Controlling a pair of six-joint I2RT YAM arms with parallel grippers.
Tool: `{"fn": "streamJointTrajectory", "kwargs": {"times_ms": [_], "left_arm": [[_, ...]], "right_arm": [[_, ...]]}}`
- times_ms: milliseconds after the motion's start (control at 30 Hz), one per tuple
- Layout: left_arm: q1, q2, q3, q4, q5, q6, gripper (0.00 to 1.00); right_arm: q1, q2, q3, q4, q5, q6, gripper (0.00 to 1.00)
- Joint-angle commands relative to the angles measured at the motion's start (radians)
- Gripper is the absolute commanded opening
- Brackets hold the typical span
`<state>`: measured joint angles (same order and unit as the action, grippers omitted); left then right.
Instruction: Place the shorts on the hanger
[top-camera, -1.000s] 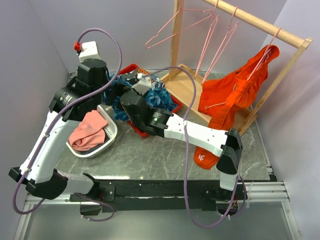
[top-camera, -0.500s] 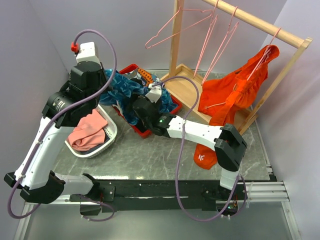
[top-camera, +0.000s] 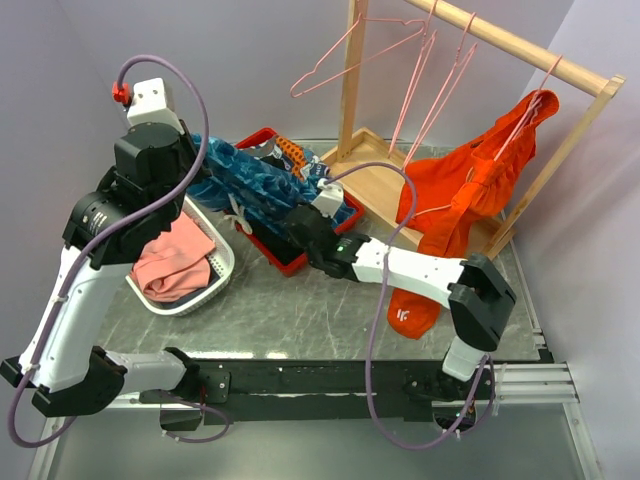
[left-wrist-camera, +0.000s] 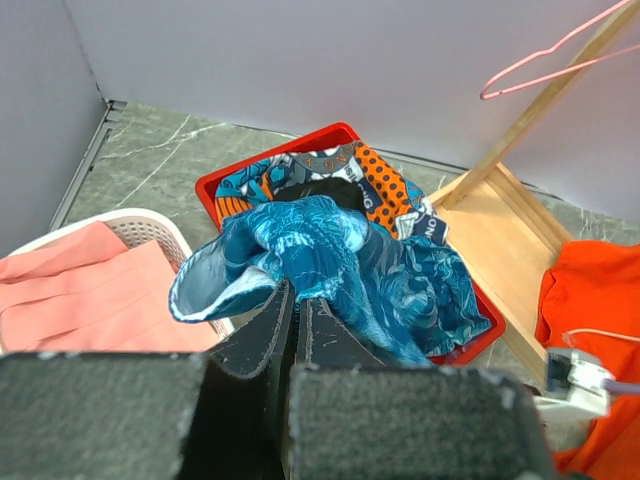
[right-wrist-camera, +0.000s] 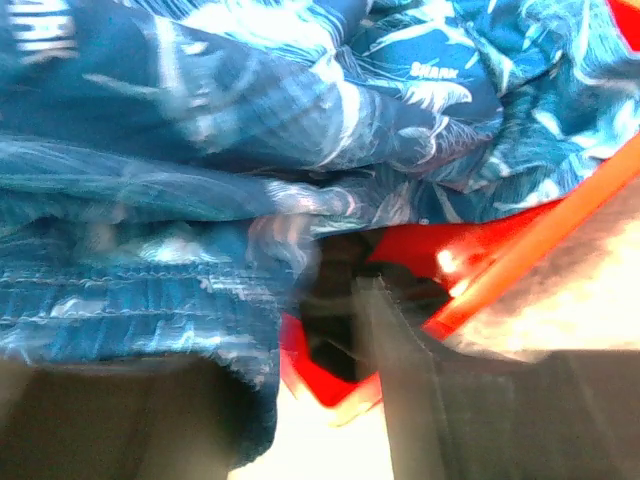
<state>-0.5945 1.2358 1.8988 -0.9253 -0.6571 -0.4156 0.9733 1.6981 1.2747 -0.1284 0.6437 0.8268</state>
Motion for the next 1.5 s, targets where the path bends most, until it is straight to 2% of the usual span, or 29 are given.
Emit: {"fn": "streamJointTrajectory", "kwargs": {"times_ms": [0, 33, 67, 100, 333, 533, 733, 833, 900, 967, 1000, 1033, 1067, 1100, 1133, 1200, 1267, 1367, 1400, 1467], "left_arm": [[0.016, -0.022, 0.028, 0.08, -0.047, 0.003, 0.01], [0.019, -0.025, 0.026, 0.086, -0.047, 0.003, 0.01], [0.021, -0.029, 0.026, 0.091, -0.041, 0.001, 0.01], [0.022, -0.03, 0.023, 0.094, -0.038, 0.0, 0.01], [0.022, -0.058, 0.074, 0.149, 0.027, 0.014, 0.01], [0.022, -0.136, 0.114, 0.338, 0.168, 0.064, 0.01], [0.022, -0.078, 0.321, 0.298, 0.247, 0.058, 0.01], [0.022, -0.07, 0.307, 0.257, 0.202, 0.049, 0.01], [0.022, -0.078, 0.199, 0.25, 0.177, 0.029, 0.01], [0.022, -0.099, 0.054, 0.235, 0.162, 0.005, 0.01], [0.022, -0.119, -0.004, 0.232, 0.153, -0.029, 0.01], [0.027, -0.136, -0.135, 0.25, 0.157, -0.043, 0.01], [0.035, -0.153, -0.205, 0.267, 0.168, -0.058, 0.01], [0.042, -0.17, -0.274, 0.279, 0.18, -0.099, 0.01], [0.05, -0.199, -0.409, 0.293, 0.198, -0.115, 0.01], [0.082, -0.217, -0.533, 0.332, 0.25, -0.159, 0.01], [0.113, -0.225, -0.69, 0.367, 0.305, -0.181, 0.01], [0.139, -0.219, -0.823, 0.388, 0.344, -0.221, 0.01], [0.145, -0.216, -0.842, 0.402, 0.364, -0.226, 0.02], [0.168, -0.207, -0.871, 0.408, 0.385, -0.224, 0.06]], "right_arm": [[0.022, -0.116, 0.021, -0.079, 0.063, -0.02, 0.26], [0.022, -0.148, 0.066, -0.1, 0.085, -0.037, 0.17], [0.027, -0.166, 0.092, -0.143, 0.094, -0.058, 0.03], [0.031, -0.184, 0.121, -0.158, 0.102, -0.107, 0.0], [0.097, -0.275, 0.515, -0.318, 0.059, -0.365, 0.0], [0.148, -0.293, 0.747, -0.407, 0.086, -0.5, 0.0], [0.153, -0.269, 0.905, -0.48, 0.116, -0.56, 0.0], [0.153, -0.265, 0.875, -0.487, 0.148, -0.555, 0.0], [0.14, -0.265, 0.82, -0.494, 0.162, -0.531, 0.0], [0.114, -0.267, 0.77, -0.528, 0.146, -0.468, 0.0], [0.081, -0.278, 0.694, -0.533, 0.128, -0.445, 0.0], [0.062, -0.287, 0.642, -0.527, 0.087, -0.419, 0.0], [0.048, -0.302, 0.581, -0.513, 0.064, -0.37, 0.0], [0.032, -0.333, 0.448, -0.492, 0.039, -0.347, 0.0], [0.006, -0.347, 0.38, -0.443, 0.012, -0.319, 0.0], [-0.01, -0.374, 0.196, -0.387, -0.076, -0.249, 0.0], [-0.012, -0.365, 0.12, -0.349, -0.099, -0.198, 0.03], [-0.016, -0.298, 0.051, -0.347, -0.116, -0.161, 0.17], [-0.016, -0.29, 0.049, -0.35, -0.119, -0.163, 0.3], [-0.013, -0.284, 0.054, -0.356, -0.118, -0.17, 0.47]]}}
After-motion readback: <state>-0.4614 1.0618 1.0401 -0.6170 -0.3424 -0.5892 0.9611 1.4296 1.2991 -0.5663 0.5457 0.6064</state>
